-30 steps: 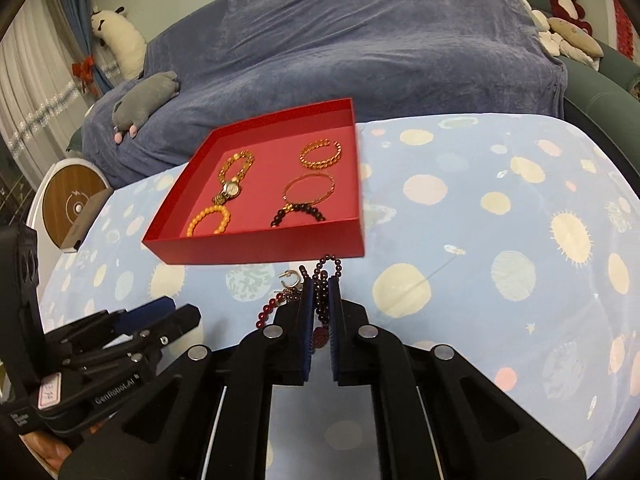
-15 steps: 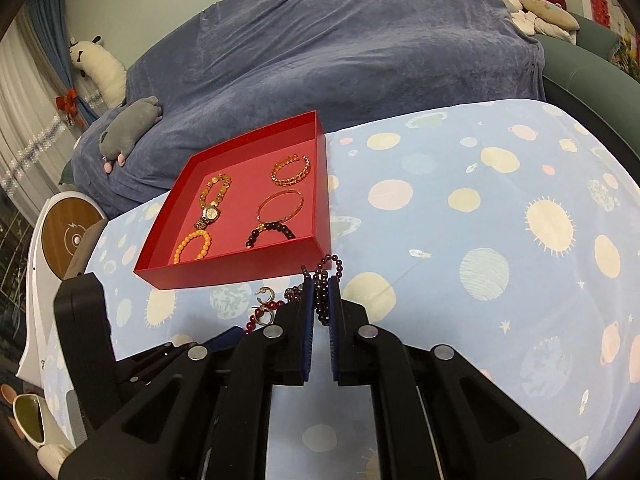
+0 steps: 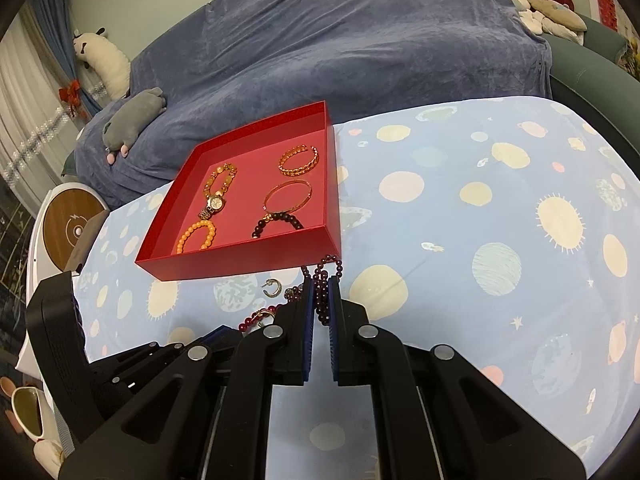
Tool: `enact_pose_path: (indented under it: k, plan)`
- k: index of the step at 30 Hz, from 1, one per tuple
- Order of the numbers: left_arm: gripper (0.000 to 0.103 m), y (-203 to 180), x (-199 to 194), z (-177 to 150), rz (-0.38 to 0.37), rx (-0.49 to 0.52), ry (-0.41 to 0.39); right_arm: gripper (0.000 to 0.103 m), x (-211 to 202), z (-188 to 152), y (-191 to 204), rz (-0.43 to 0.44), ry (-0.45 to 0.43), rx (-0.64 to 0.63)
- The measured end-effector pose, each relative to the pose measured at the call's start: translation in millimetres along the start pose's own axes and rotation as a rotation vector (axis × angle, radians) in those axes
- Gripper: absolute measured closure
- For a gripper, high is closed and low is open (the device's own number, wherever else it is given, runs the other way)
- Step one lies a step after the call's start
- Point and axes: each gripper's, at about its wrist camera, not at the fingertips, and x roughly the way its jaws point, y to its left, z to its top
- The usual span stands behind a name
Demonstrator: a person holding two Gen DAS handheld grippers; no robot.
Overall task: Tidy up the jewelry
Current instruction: 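Grasp the dark red bead strand with the right tool while the left grasps the red bead bracelet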
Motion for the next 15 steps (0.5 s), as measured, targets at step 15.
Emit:
enact_pose_path:
  k: [15]
  plan:
    - [0.097, 25, -42, -1, -0.068, -0.062, -0.051, 0.096, 14, -9, 24, 0.016, 0.041, -0.070]
